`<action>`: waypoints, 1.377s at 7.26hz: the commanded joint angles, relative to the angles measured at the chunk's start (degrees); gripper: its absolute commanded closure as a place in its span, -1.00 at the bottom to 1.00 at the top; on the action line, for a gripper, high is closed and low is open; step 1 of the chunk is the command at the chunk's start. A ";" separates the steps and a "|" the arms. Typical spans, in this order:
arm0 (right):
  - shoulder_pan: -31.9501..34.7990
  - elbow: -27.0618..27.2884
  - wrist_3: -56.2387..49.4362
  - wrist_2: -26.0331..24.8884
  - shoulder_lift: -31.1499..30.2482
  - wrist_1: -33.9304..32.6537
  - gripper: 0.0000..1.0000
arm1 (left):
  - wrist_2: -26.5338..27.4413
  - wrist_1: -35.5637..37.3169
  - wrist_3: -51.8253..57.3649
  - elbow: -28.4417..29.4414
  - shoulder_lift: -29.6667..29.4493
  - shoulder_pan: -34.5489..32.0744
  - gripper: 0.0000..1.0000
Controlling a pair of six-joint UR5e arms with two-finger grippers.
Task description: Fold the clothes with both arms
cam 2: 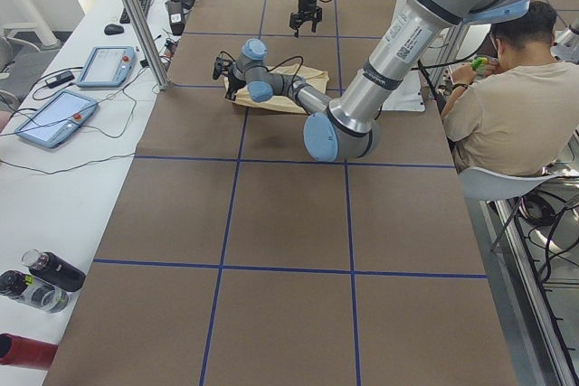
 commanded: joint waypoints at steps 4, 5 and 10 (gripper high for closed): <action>-3.47 -5.63 -0.19 -10.94 7.82 -0.02 -1.00 | -8.01 2.34 0.62 -9.89 6.57 -5.01 0.08; -5.41 -6.16 -4.36 -11.15 8.62 -0.11 -1.00 | -8.02 5.31 4.19 -17.10 10.72 -5.36 0.08; -8.94 -13.08 -58.21 -1.22 13.96 -8.42 -0.42 | -8.11 13.78 11.52 -32.20 22.01 -6.16 0.07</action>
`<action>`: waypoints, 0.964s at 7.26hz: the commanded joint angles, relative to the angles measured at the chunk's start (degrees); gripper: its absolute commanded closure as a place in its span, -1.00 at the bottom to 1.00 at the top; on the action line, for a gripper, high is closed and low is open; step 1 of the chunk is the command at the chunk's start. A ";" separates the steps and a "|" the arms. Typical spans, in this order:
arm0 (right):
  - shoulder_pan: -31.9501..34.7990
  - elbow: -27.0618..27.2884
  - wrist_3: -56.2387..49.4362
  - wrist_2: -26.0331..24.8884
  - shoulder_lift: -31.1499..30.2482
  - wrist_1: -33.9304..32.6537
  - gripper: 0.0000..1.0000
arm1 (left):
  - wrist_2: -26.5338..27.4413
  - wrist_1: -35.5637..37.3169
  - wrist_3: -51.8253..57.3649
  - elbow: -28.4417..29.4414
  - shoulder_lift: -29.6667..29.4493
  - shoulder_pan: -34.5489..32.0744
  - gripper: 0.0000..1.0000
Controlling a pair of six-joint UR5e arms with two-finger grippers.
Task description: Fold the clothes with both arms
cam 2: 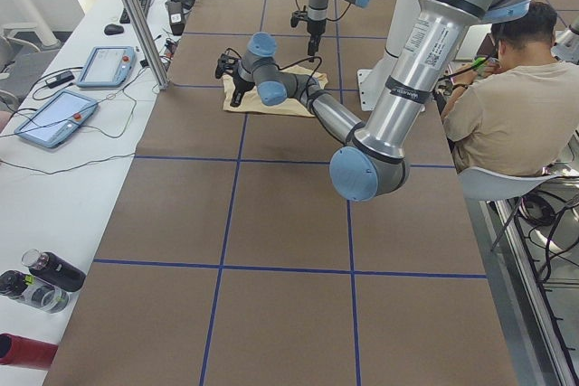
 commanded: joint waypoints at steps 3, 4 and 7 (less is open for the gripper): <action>-0.55 -14.41 -30.05 1.85 12.61 -15.12 0.00 | 0.07 0.34 0.71 -0.87 1.55 0.03 0.06; -1.60 -18.44 -30.88 1.24 14.89 -15.13 0.02 | 0.07 0.34 0.62 -0.87 1.55 0.03 0.06; -4.15 -21.21 -30.89 -1.57 16.14 -16.18 0.03 | 0.07 0.34 0.45 -0.78 1.55 0.03 0.05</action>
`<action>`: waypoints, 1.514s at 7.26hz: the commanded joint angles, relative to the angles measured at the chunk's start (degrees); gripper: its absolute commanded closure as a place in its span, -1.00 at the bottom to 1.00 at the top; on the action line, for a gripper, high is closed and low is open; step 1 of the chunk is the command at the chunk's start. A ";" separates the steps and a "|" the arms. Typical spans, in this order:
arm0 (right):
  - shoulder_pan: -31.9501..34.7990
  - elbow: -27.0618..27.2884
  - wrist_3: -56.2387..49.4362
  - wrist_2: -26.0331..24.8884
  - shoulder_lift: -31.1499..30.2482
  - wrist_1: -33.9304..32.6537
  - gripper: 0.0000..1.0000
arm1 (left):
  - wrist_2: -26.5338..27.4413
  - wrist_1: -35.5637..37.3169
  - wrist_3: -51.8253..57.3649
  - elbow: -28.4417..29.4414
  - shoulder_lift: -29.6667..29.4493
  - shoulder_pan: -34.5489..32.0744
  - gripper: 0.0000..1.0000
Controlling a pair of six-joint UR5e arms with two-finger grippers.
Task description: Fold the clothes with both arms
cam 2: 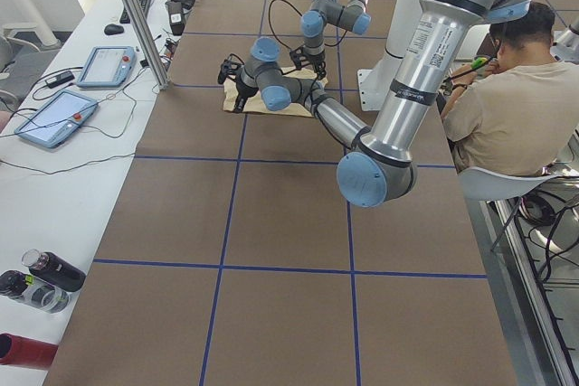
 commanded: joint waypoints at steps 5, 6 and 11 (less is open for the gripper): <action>-1.51 -0.32 -0.23 -2.84 0.55 -4.67 0.53 | 0.09 0.00 -0.49 0.06 0.00 0.00 0.05; -1.95 -0.40 -0.23 -2.92 0.29 -4.76 0.82 | 0.09 0.00 -0.57 0.06 0.00 0.00 0.05; -1.69 5.80 -3.03 -3.63 -2.07 -11.58 1.00 | 0.09 0.00 -0.66 -0.03 0.00 0.00 0.05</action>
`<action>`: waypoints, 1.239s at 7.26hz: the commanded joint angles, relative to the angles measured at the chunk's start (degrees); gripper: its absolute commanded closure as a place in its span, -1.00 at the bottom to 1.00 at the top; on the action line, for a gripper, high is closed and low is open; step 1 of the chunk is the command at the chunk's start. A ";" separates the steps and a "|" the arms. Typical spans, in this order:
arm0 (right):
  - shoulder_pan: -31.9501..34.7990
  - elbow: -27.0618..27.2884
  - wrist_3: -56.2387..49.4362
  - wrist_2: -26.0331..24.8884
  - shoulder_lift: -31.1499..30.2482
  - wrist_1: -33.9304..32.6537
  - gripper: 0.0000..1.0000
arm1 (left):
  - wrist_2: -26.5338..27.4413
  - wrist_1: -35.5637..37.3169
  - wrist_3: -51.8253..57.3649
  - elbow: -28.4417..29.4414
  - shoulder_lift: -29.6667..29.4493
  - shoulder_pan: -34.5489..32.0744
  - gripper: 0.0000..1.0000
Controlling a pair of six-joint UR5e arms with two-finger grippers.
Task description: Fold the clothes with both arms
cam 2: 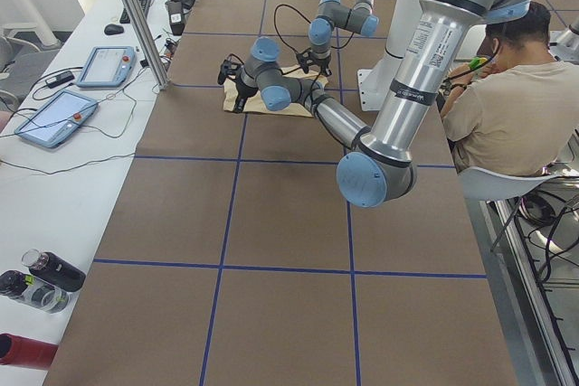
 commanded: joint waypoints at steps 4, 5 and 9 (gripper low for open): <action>0.07 6.31 7.92 0.73 -6.44 0.87 1.00 | 0.09 0.00 -0.29 -0.09 0.00 0.00 0.05; 0.33 6.14 9.40 0.90 -6.97 2.46 0.83 | 0.09 0.00 -0.38 -0.26 -0.09 0.00 0.04; 2.44 5.87 14.25 5.12 -8.91 6.61 -0.08 | 0.09 0.00 -0.65 -0.53 -0.17 0.00 0.03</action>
